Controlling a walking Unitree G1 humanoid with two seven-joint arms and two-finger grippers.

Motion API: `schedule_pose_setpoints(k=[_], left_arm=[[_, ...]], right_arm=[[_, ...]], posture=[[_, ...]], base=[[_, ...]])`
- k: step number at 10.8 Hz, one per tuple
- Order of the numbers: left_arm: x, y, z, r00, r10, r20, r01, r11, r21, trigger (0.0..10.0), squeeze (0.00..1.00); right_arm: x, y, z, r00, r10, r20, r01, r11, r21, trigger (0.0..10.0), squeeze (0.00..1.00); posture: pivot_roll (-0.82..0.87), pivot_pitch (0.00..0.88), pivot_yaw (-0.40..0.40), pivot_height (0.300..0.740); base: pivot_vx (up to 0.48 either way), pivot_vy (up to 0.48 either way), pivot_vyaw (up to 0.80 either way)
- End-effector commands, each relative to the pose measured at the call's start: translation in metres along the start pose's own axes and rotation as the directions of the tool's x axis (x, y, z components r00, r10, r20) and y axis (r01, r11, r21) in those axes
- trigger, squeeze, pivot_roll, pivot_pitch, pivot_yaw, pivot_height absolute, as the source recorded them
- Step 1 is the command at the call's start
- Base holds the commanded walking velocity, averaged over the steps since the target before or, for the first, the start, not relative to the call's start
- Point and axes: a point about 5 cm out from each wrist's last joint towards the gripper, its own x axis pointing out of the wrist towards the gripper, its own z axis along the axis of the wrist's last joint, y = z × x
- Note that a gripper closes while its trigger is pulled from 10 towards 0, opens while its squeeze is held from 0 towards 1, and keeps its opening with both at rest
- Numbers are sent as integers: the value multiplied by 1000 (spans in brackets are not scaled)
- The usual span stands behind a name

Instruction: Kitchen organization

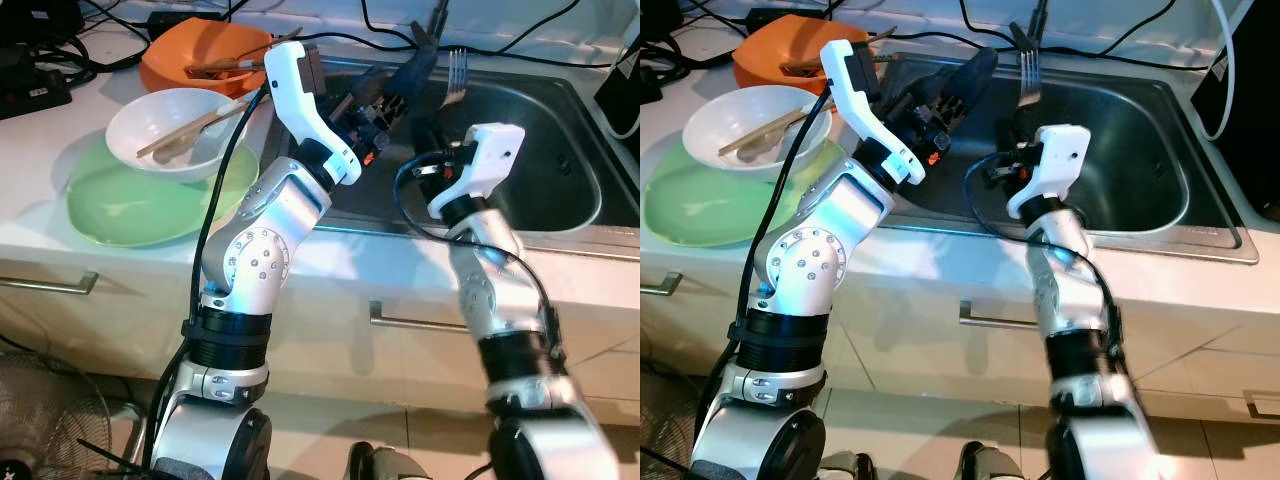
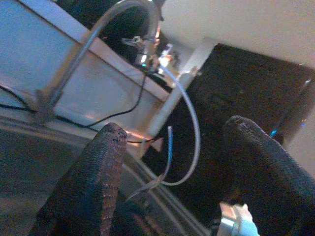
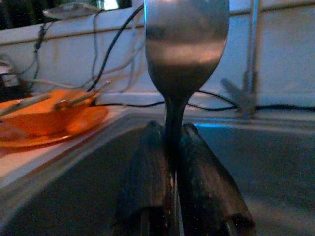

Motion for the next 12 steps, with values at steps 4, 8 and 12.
schedule_pose_setpoints(k=[4, 8, 12], left_arm=[[-21, 39, -40, 953, 248, -177, -175, 921, 348, 10000, 0], [-31, 50, -65, 903, 309, -298, -138, 866, 481, 10000, 0], [-35, 45, -79, 875, 287, -391, -62, 866, 496, 10000, 0]], right_arm=[[9, -39, 4, 989, -143, -33, 139, 985, -99, 10000, 0], [11, -51, -20, 962, -205, -180, 184, 974, -130, 10000, 0], [15, -42, -32, 949, -179, -259, 153, 981, -117, 10000, 0]], posture=[[64, 143, -24, 740], [65, 143, -26, 740], [77, 149, -34, 740]], base=[[0, 0, 0], [0, 0, 0], [0, 0, 0]])
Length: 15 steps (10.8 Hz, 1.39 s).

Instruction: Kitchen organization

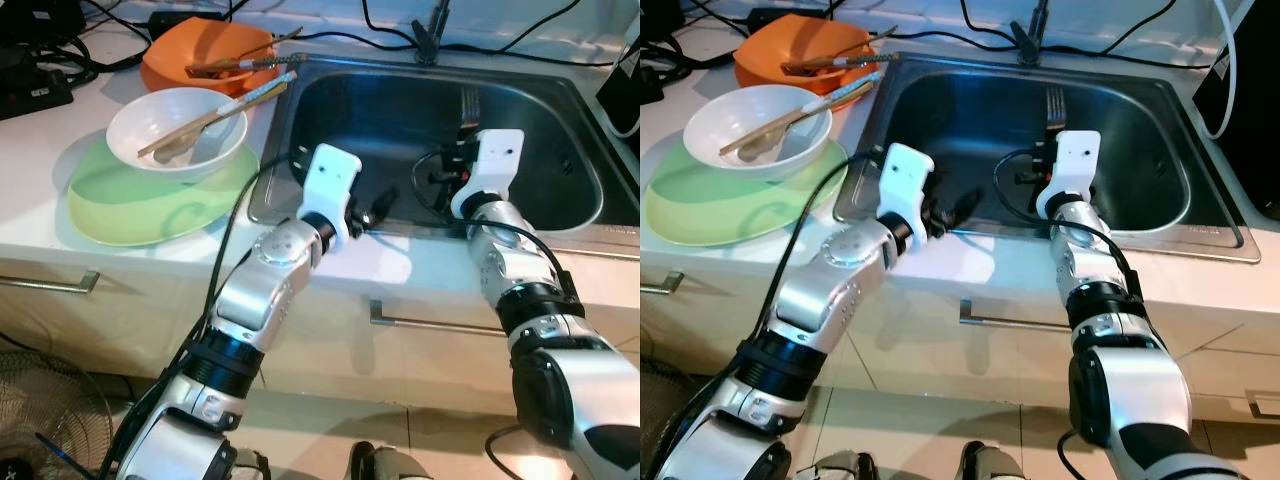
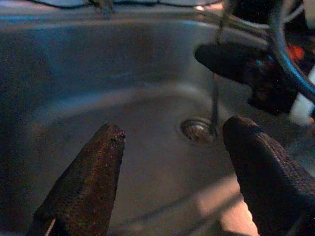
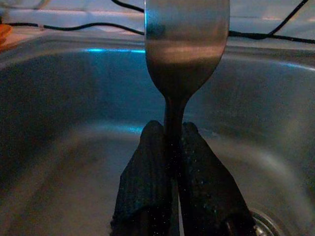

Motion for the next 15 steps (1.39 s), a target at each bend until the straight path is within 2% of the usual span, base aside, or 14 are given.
schedule_pose_setpoints(k=[1, 3, 4, 5, 6, 7, 11, 12, 13, 14, 15], left_arm=[[0, -5, -7, 999, -20, -44, 20, 1000, 14, 10000, 0], [1, -7, -10, 998, -31, -63, 32, 999, 21, 10000, 0], [1, -9, -12, 997, -36, -75, 38, 999, 24, 10000, 0], [1, -10, -12, 996, -40, -76, 42, 999, 25, 10000, 0], [1, -10, -12, 996, -41, -77, 44, 999, 27, 10000, 0], [0, -11, -12, 996, -43, -77, 46, 999, 29, 10000, 0], [1, -12, -11, 997, -41, -61, 43, 999, 26, 10000, 0], [1, -9, -5, 1000, -6, -16, 7, 1000, 25, 10000, 0], [1, -6, -1, 1000, 24, 15, -24, 999, 40, 10000, 0], [1, -3, 5, 997, 55, 56, -60, 995, 82, 10000, 0], [0, 1, 12, 989, 96, 112, -113, 982, 153, 10000, 0]], right_arm=[[3, 5, 3, 1000, 22, -2, -22, 1000, -9, 10000, 0], [4, 8, 1, 999, 37, -22, -37, 999, -14, 10000, 0], [4, 12, -2, 998, 47, -32, -47, 999, -17, 10000, 1000], [4, 12, -2, 998, 45, -36, -46, 999, -25, 10000, 1000], [4, 12, -2, 998, 44, -33, -45, 999, -29, 10000, 663], [5, 13, 0, 999, 45, -17, -46, 998, -37, 10000, 0], [8, 16, 17, 996, 65, 68, -64, 998, -25, 10000, 0], [9, 18, 23, 992, 69, 107, -70, 998, -3, 10000, 953], [8, 19, 26, 989, 66, 132, -68, 998, 7, 10000, 1000], [7, 23, 29, 983, 69, 168, -71, 997, 8, 10000, 875], [3, 31, 38, 966, 94, 240, -100, 995, 9, 10000, 0]], posture=[[76, 151, -34, 740], [76, 151, -35, 740], [78, 151, -38, 740], [79, 151, -38, 740], [80, 150, -39, 740], [80, 148, -39, 740], [72, 134, -42, 740], [73, 131, -42, 740], [68, 129, -41, 740], [67, 127, -41, 740], [63, 127, -39, 740]], base=[[0, 0, 0], [0, 0, 0], [0, 0, 0], [0, 0, 0], [0, 0, 0], [0, 0, 0], [0, 0, 0], [0, 0, 0], [0, 0, 0], [0, 0, 0], [0, 0, 0]])
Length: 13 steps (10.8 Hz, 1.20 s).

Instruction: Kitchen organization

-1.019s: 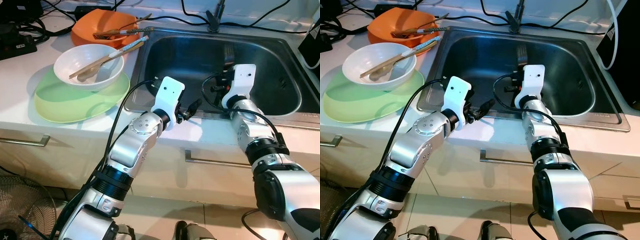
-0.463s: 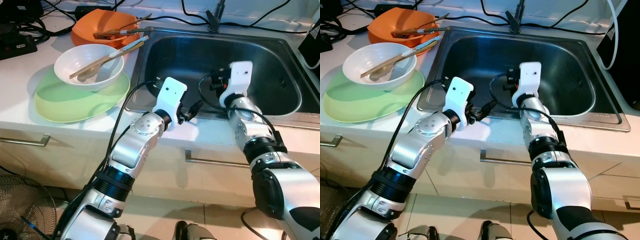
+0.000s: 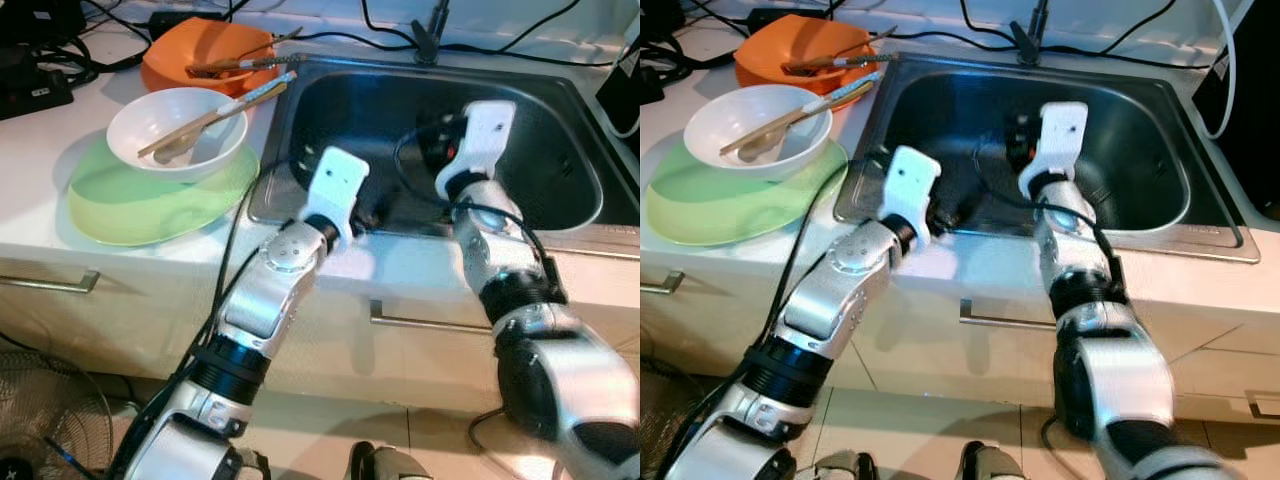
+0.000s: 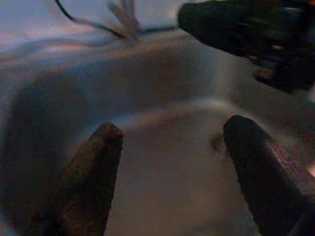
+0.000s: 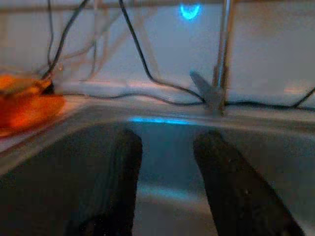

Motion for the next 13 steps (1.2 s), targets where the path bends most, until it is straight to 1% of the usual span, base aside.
schedule_pose_setpoints(k=[1, 2, 3, 4, 5, 6, 7, 8, 9, 10, 11, 12, 13], left_arm=[[2, 3, 10, 998, 38, 57, -41, 998, 54, 10000, 0], [2, 7, 16, 993, 70, 94, -77, 995, 67, 10000, 0], [2, 11, 20, 988, 89, 126, -101, 990, 97, 10000, 0], [1, 14, 26, 978, 117, 176, -141, 981, 135, 10000, 0], [1, 16, 27, 972, 131, 194, -161, 976, 147, 10000, 0], [2, 17, 28, 969, 136, 208, -174, 968, 180, 10000, 0], [1, 20, 29, 961, 157, 228, -202, 961, 188, 10000, 0], [-2, 25, 28, 954, 181, 239, -226, 958, 178, 10000, 0], [-5, 28, 26, 952, 194, 238, -239, 955, 177, 10000, 0], [-11, 33, 21, 950, 213, 229, -256, 950, 181, 10000, 0], [-14, 37, 17, 949, 225, 221, -269, 943, 195, 10000, 0], [-14, 38, 17, 948, 228, 220, -274, 939, 208, 10000, 0], [-12, 42, 19, 943, 243, 226, -295, 925, 240, 10000, 0]], right_arm=[[-2, 4, 11, 997, 28, 68, -28, 1000, 2, 10000, 0], [-6, 7, 17, 994, 35, 105, -36, 999, 11, 10000, 0], [-10, 7, 22, 990, 27, 137, -29, 1000, 12, 10000, 0], [-21, 8, 27, 983, 16, 181, -19, 1000, 16, 10000, 0], [-26, 9, 28, 981, 17, 194, -18, 1000, 3, 10000, 0], [-33, 8, 22, 983, 2, 184, -2, 1000, 1, 10000, 0], [-43, 7, 17, 987, -4, 160, 6, 1000, -10, 10000, 0], [-49, 5, 17, 988, -5, 152, 8, 1000, -21, 10000, 0], [-53, 0, 16, 989, -13, 145, 17, 999, -29, 10000, 0], [-60, -9, 15, 991, -36, 132, 42, 998, -41, 10000, 0], [-66, -8, 12, 993, -44, 110, 49, 998, -36, 10000, 0], [-69, -6, 9, 994, -43, 98, 46, 999, -29, 10000, 0], [-71, -2, 6, 996, -40, 82, 42, 999, -18, 10000, 0]], posture=[[61, 130, -41, 740], [61, 130, -41, 740], [56, 137, -40, 740], [50, 145, -36, 740], [44, 148, -34, 740], [47, 151, -33, 740], [48, 153, -34, 740], [48, 153, -34, 740], [48, 160, -36, 740], [40, 166, -38, 740], [44, 167, -40, 740], [46, 165, -43, 740], [48, 165, -43, 740]], base=[[0, 0, 0], [0, 0, 0], [0, 0, 0], [0, 0, 0], [0, 0, 0], [0, 0, 0], [0, 0, 0], [0, 0, 0], [0, 0, 0], [0, 0, 0], [0, 0, 0], [0, 0, 0], [0, 0, 0]])
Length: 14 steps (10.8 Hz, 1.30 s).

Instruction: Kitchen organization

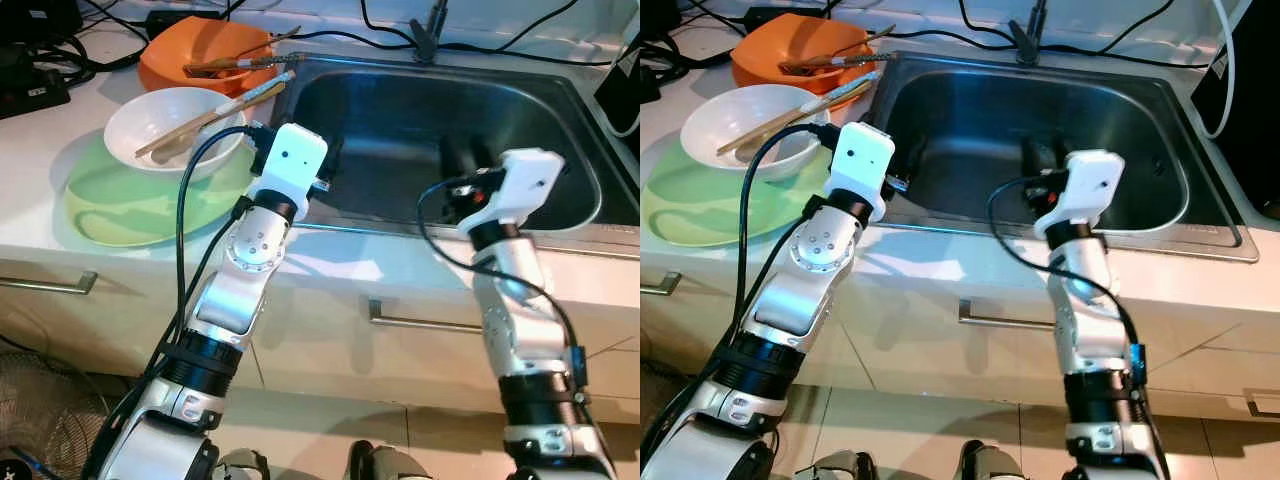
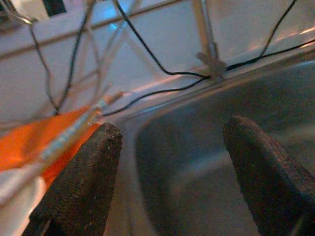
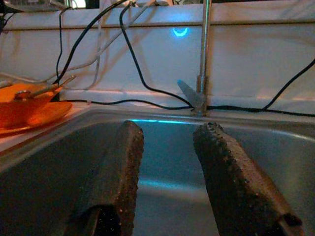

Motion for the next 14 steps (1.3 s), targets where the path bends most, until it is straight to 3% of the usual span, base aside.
schedule_pose_setpoints(k=[1, 2, 4, 8, 11, 12, 13, 14], left_arm=[[7, 3, 7, 999, 25, 21, -26, 997, 72, 10000, 0], [25, 12, 5, 998, 49, -31, -43, 987, 157, 10000, 0], [44, 18, 5, 997, 64, -49, -50, 967, 250, 10000, 0], [62, 19, 5, 994, 66, -92, -26, 924, 382, 10000, 0], [66, 20, 4, 988, 110, -104, -52, 891, 450, 10000, 0], [67, 22, 2, 986, 122, -115, -59, 894, 445, 2902, 0], [67, 23, 1, 985, 129, -118, -64, 894, 443, 0, 0], [68, 25, 1, 983, 142, -113, -77, 890, 450, 0, 0]], right_arm=[[-1, 4, 2, 1000, 9, 0, -9, 1000, 4, 10000, 0], [-1, 9, 2, 1000, 14, -3, -14, 1000, 19, 10000, 0], [0, 12, 2, 1000, 16, -8, -15, 999, 32, 10000, 0], [-1, 13, 2, 1000, 12, -15, -11, 999, 42, 10000, 0], [-1, 13, 0, 1000, 11, -28, -9, 999, 52, 10000, 0], [-1, 13, 0, 1000, 10, -28, -8, 999, 52, 10000, 0], [0, 12, 0, 1000, 9, -28, -7, 999, 51, 10000, 0], [0, 11, 0, 1000, 3, -30, -1, 999, 53, 10000, 0]], posture=[[49, 165, -44, 740], [50, 162, -43, 740], [39, 159, -40, 740], [34, 156, -39, 740], [36, 154, -40, 740], [33, 155, -41, 740], [36, 155, -43, 740], [39, 155, -43, 740]], base=[[0, 0, 0], [0, 0, 0], [0, 0, 0], [0, 0, 0], [0, 0, 0], [0, 0, 0], [0, 0, 0], [0, 0, 0]])
